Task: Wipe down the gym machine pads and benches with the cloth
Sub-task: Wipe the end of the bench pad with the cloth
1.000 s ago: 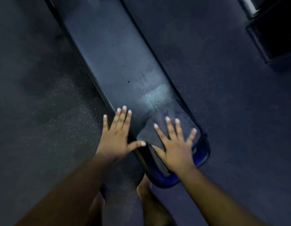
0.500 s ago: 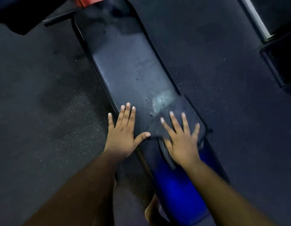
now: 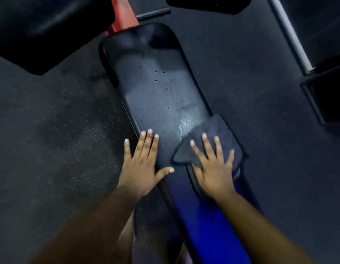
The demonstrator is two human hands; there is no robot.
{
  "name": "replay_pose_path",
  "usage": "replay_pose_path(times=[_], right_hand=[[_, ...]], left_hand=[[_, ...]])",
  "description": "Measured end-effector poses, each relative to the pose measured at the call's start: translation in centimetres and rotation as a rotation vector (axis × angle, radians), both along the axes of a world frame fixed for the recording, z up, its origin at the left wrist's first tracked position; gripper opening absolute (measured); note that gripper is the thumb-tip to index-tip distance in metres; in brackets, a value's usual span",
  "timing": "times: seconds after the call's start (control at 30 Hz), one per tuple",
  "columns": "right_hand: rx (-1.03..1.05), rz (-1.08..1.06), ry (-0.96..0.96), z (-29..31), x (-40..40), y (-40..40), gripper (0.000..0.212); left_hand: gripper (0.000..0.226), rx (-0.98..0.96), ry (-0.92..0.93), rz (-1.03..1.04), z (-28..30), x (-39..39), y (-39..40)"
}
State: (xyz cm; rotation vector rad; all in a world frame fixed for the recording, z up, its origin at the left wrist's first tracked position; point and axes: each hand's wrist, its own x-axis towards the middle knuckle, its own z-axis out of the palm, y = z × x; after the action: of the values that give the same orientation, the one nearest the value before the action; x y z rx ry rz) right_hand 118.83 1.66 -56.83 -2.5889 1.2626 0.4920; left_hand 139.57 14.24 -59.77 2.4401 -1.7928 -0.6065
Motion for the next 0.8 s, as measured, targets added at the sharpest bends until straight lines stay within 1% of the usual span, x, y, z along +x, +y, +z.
replay_pose_path(times=[0.07,0.1,0.17,0.27,0.33,0.43,0.5,0.57,0.63,0.7,0.77,0.8], right_hand=[[0.033,-0.002,0.064,0.2,-1.3,1.2,0.068],[0.042,-0.006,0.066,-0.1,-0.3,0.2,0.067],[0.016,-0.018,0.037,-1.0,4.6,-3.0,0.065],[-0.015,-0.037,-0.030,-2.2,13.7,-8.3,0.066],[-0.049,-0.037,-0.049,-2.3,15.9,-9.9,0.067],[-0.055,0.018,-0.080,-1.5,12.1,-7.6,0.065],[-0.021,0.054,-0.032,-0.8,8.7,-5.4,0.065],[0.003,0.069,0.003,-1.2,8.3,-5.6,0.067],[-0.014,0.076,-0.031,-1.7,11.8,-8.4,0.066],[-0.032,0.059,-0.112,-2.5,18.2,-12.7,0.064],[-0.042,0.063,-0.128,-2.9,23.9,-16.9,0.063],[-0.057,0.075,-0.130,-3.0,25.2,-18.0,0.063]], left_hand=[[0.106,0.017,0.009,0.017,0.0,1.3,-0.5],[0.107,0.027,0.014,0.011,0.0,1.9,-0.8],[0.106,0.019,0.010,-0.016,-0.5,3.2,-1.8],[0.106,0.008,-0.013,0.004,-1.1,5.5,-3.7],[0.106,0.024,-0.017,0.022,-1.0,7.2,-4.9],[0.107,0.038,-0.029,0.042,-0.2,9.3,-6.1],[0.108,0.060,-0.019,0.056,0.0,10.3,-7.1],[0.107,0.059,-0.004,0.094,-0.4,11.2,-8.1],[0.104,0.055,-0.002,0.102,-0.7,11.7,-9.0],[0.102,0.029,-0.015,0.112,-1.4,12.2,-9.8],[0.099,-0.004,-0.025,0.122,-2.0,12.3,-10.2],[0.099,-0.018,-0.022,0.128,-2.0,12.2,-10.2]])
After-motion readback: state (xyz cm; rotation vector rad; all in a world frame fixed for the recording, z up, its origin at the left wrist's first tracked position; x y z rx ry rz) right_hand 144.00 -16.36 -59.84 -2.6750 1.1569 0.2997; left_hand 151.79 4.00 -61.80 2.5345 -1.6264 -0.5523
